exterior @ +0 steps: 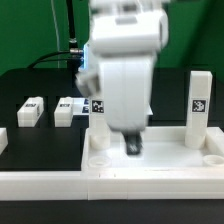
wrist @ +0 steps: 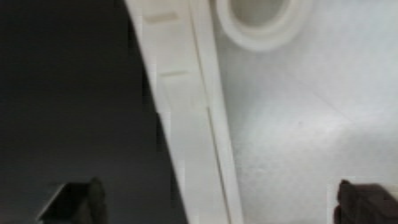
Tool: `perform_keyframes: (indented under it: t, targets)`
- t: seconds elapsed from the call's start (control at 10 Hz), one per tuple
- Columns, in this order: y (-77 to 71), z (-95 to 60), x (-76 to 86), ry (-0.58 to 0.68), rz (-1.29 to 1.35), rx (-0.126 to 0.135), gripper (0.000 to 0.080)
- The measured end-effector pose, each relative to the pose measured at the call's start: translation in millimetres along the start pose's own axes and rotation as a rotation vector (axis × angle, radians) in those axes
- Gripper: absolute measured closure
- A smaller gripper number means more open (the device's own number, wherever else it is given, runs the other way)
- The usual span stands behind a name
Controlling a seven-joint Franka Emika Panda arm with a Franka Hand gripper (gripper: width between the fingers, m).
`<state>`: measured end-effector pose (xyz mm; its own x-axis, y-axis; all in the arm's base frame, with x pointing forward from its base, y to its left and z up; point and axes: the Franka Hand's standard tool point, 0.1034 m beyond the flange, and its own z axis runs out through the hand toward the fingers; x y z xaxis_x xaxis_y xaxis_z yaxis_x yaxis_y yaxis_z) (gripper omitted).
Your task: Assemble desk
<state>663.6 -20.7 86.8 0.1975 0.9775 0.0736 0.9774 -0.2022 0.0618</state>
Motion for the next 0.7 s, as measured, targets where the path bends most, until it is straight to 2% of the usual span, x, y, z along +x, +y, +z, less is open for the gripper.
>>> perform_keyframes:
  t: [0.1, 0.2, 0.7]
  targets:
    - [4.3, -17.5, -14.9, -0.013, 0.012, 0.009, 0.0151]
    - [9.2, -27.7, -27.4, -0.02, 0.085, 0.001, 0.0151]
    - [6.7, -22.6, -26.4, -0.019, 0.44, 0.003, 0.0151]
